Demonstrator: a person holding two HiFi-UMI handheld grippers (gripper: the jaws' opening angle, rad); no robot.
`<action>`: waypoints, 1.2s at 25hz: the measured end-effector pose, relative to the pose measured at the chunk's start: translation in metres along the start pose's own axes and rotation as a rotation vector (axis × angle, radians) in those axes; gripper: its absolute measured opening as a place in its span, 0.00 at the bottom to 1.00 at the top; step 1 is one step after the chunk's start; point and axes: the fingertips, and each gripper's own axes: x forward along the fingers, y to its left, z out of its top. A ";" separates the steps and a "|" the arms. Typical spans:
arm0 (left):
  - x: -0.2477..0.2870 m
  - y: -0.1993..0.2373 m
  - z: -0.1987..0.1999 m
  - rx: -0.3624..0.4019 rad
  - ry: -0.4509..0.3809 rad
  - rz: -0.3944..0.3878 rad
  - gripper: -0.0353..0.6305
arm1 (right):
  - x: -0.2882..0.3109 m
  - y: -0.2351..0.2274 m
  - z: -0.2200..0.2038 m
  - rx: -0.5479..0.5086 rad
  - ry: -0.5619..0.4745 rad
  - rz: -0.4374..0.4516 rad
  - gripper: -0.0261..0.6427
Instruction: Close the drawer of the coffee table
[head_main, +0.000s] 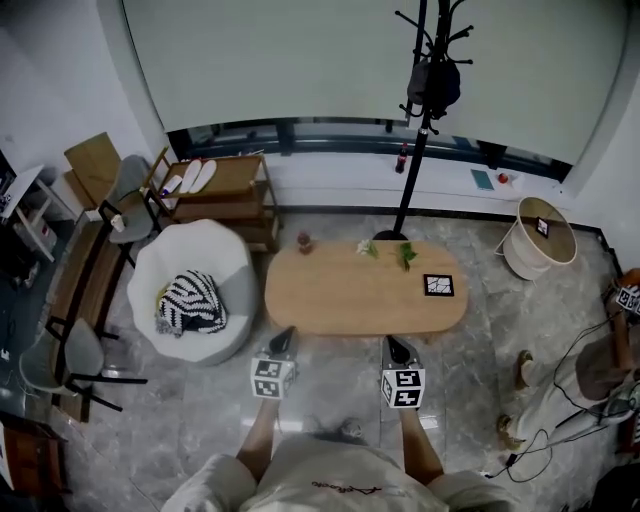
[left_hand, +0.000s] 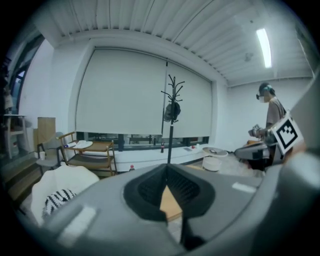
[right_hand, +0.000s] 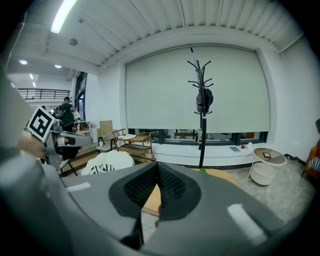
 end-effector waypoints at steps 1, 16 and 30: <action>-0.003 0.001 0.007 -0.006 -0.009 0.003 0.06 | -0.002 0.000 0.005 -0.001 -0.005 0.001 0.05; -0.002 0.027 0.086 0.013 -0.118 0.035 0.06 | 0.014 -0.016 0.076 0.019 -0.111 -0.027 0.05; 0.004 0.027 0.087 0.013 -0.121 0.016 0.05 | 0.024 -0.005 0.073 -0.001 -0.096 -0.003 0.05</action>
